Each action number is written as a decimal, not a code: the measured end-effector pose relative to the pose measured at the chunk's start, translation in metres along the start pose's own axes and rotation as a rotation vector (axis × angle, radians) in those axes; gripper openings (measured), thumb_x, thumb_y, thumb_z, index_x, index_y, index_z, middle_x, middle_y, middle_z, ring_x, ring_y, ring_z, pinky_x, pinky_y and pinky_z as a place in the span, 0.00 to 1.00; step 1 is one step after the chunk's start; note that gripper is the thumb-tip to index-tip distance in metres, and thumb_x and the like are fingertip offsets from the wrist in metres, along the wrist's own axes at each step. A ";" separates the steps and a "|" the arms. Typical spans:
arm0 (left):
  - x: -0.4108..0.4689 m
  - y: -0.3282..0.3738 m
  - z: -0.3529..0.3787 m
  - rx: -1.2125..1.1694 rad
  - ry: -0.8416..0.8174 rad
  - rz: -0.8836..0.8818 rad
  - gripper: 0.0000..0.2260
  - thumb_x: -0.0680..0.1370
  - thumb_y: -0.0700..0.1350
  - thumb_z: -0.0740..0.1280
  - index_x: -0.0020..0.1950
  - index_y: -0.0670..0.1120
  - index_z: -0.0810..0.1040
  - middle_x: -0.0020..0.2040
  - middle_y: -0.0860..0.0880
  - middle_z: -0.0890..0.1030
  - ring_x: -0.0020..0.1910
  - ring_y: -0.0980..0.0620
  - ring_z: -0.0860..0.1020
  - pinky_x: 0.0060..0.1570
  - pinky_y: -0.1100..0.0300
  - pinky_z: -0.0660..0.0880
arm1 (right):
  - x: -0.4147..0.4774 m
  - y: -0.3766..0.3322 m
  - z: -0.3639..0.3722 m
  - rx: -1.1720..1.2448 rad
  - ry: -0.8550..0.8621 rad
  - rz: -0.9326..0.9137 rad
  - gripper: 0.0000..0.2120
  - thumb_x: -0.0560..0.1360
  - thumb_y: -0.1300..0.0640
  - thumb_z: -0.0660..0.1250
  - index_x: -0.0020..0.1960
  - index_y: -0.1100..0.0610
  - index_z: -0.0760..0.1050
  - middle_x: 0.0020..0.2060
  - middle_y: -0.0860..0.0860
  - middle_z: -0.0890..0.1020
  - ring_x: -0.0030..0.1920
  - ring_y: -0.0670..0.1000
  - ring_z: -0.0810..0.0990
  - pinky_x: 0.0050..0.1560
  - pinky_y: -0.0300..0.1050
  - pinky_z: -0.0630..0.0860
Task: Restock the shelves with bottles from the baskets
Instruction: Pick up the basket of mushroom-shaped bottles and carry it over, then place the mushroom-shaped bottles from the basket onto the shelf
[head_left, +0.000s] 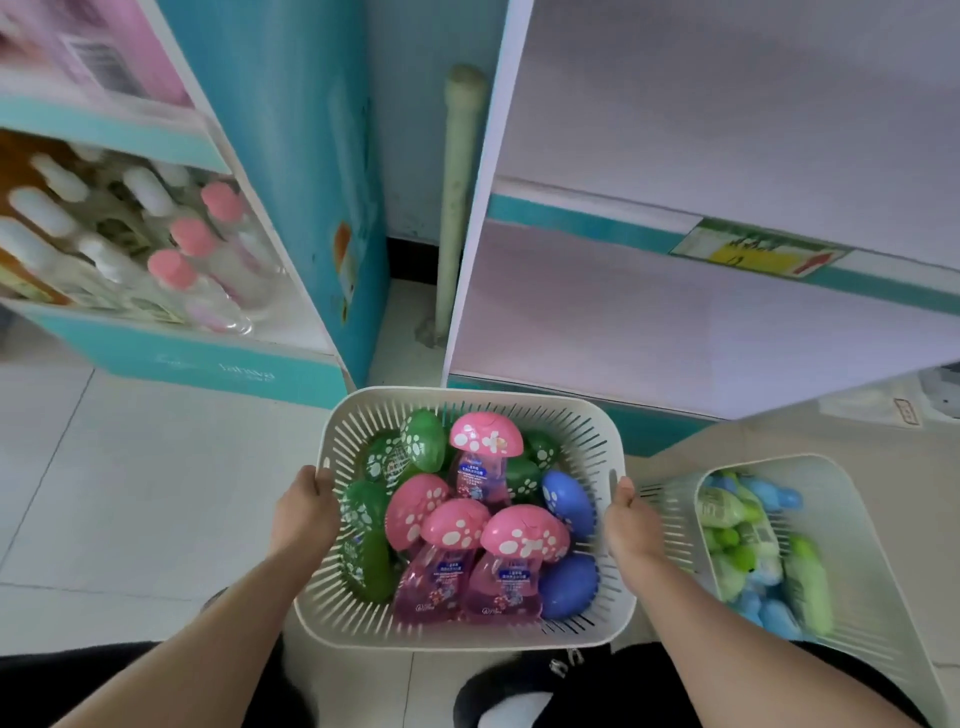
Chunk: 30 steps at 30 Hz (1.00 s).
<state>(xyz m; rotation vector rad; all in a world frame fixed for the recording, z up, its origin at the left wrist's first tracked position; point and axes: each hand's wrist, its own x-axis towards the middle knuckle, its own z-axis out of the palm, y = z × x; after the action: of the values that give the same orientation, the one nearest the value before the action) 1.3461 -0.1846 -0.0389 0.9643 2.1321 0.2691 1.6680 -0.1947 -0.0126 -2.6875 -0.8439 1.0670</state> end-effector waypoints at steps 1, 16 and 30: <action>0.003 -0.003 0.006 -0.001 0.005 -0.001 0.16 0.83 0.49 0.50 0.47 0.40 0.71 0.40 0.43 0.74 0.39 0.43 0.72 0.38 0.53 0.66 | 0.006 0.004 0.005 -0.008 0.001 -0.011 0.30 0.83 0.48 0.42 0.60 0.69 0.74 0.58 0.68 0.76 0.60 0.64 0.75 0.60 0.53 0.70; 0.020 -0.012 0.045 0.065 0.135 0.019 0.16 0.83 0.48 0.50 0.54 0.38 0.72 0.51 0.36 0.77 0.44 0.42 0.71 0.44 0.54 0.66 | 0.047 0.027 0.036 0.030 0.003 -0.028 0.30 0.83 0.46 0.41 0.66 0.66 0.70 0.65 0.66 0.72 0.66 0.64 0.70 0.65 0.54 0.65; -0.008 0.028 0.027 0.410 0.044 0.059 0.23 0.75 0.45 0.62 0.70 0.41 0.64 0.63 0.40 0.69 0.63 0.40 0.68 0.61 0.46 0.68 | 0.019 0.014 0.017 -0.154 -0.101 -0.040 0.19 0.79 0.51 0.58 0.63 0.63 0.70 0.60 0.61 0.77 0.58 0.60 0.78 0.52 0.46 0.73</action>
<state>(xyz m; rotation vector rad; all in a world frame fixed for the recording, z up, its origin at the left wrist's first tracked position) 1.3842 -0.1740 -0.0403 1.2625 2.2482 -0.1271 1.6741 -0.1972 -0.0405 -2.7459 -1.0338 1.1840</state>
